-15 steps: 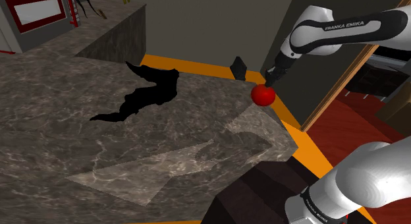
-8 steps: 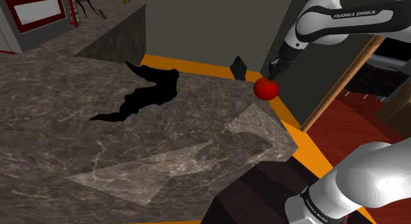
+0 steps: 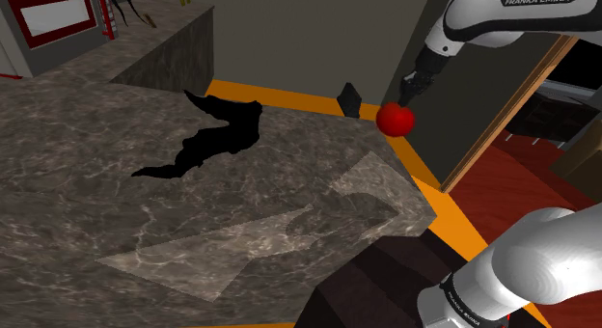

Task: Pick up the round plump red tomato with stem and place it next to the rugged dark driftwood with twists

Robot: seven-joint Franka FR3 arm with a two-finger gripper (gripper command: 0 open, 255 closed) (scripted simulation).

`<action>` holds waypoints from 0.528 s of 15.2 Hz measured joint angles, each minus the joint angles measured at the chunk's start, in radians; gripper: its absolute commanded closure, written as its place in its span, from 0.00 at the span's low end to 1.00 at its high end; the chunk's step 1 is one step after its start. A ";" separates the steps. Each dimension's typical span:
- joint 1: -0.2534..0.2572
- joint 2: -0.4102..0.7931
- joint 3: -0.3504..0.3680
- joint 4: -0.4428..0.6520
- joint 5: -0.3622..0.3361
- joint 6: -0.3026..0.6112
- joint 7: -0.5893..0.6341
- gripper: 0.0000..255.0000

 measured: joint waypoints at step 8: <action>0.003 -0.003 0.007 0.107 0.004 -0.109 0.001 1.00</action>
